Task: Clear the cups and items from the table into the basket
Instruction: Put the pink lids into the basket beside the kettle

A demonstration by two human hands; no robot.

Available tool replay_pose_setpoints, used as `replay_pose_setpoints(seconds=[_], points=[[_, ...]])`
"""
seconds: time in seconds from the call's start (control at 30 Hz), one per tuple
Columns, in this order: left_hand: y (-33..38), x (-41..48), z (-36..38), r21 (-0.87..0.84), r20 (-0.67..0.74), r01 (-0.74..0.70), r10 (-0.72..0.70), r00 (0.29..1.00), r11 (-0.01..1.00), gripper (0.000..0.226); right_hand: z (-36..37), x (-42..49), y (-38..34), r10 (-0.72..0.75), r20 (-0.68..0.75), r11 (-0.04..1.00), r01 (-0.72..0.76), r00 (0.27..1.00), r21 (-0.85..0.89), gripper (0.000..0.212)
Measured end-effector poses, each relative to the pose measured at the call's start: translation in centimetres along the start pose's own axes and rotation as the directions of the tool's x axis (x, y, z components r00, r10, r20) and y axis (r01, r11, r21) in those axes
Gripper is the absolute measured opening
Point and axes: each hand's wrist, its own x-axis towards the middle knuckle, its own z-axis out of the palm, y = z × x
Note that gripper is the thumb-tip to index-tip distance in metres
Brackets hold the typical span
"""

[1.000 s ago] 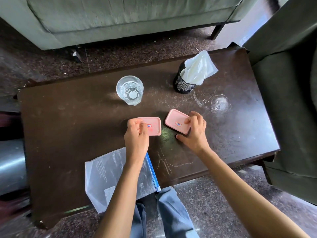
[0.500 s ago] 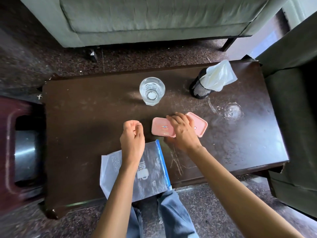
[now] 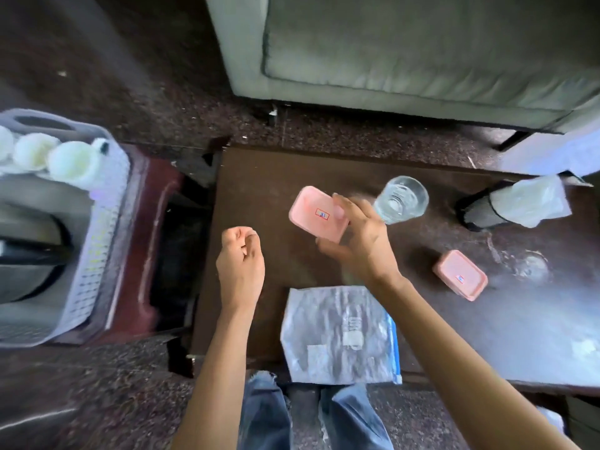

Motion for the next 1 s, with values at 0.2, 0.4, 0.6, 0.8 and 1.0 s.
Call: replay_pose_setpoints(seconds=[0.2, 0.4, 0.6, 0.8, 1.0], points=[[1.3, 3.7, -8.5, -0.103, -0.214, -0.039, 0.016, 0.977, 0.994, 0.010, 4.7, 6.2, -12.0, -0.127, 0.039, 0.989, 0.123, 0.991, 0.075, 0.078], [0.6, 6.1, -13.6, -0.224, -0.345, -0.063, -0.018, 0.938, 0.973, 0.009, 9.3, 11.1, -22.7, -0.301, 0.124, 0.954, 0.300, 0.946, 0.026, 0.062], [-0.8, 6.2, -16.0, -0.347, -0.345, -0.051, -0.077, 0.935, 0.936, 0.015, 16.4, 14.8, -30.8, -0.436, 0.331, 0.859, 0.497, 0.837, -0.126, 0.050], [-2.8, 6.7, -16.8, -0.321, -0.292, -0.017, -0.081, 0.953, 0.947, 0.014, 21.9, 16.1, -35.7, -0.447, 0.512, 0.824, 0.560, 0.734, -0.083, 0.063], [-3.4, 7.4, -17.7, -0.315, -0.270, 0.013, -0.103, 0.957, 0.949, 0.014, 25.1, 16.6, -36.7, -0.403, 0.629, 0.767, 0.620, 0.665, -0.164, 0.059]])
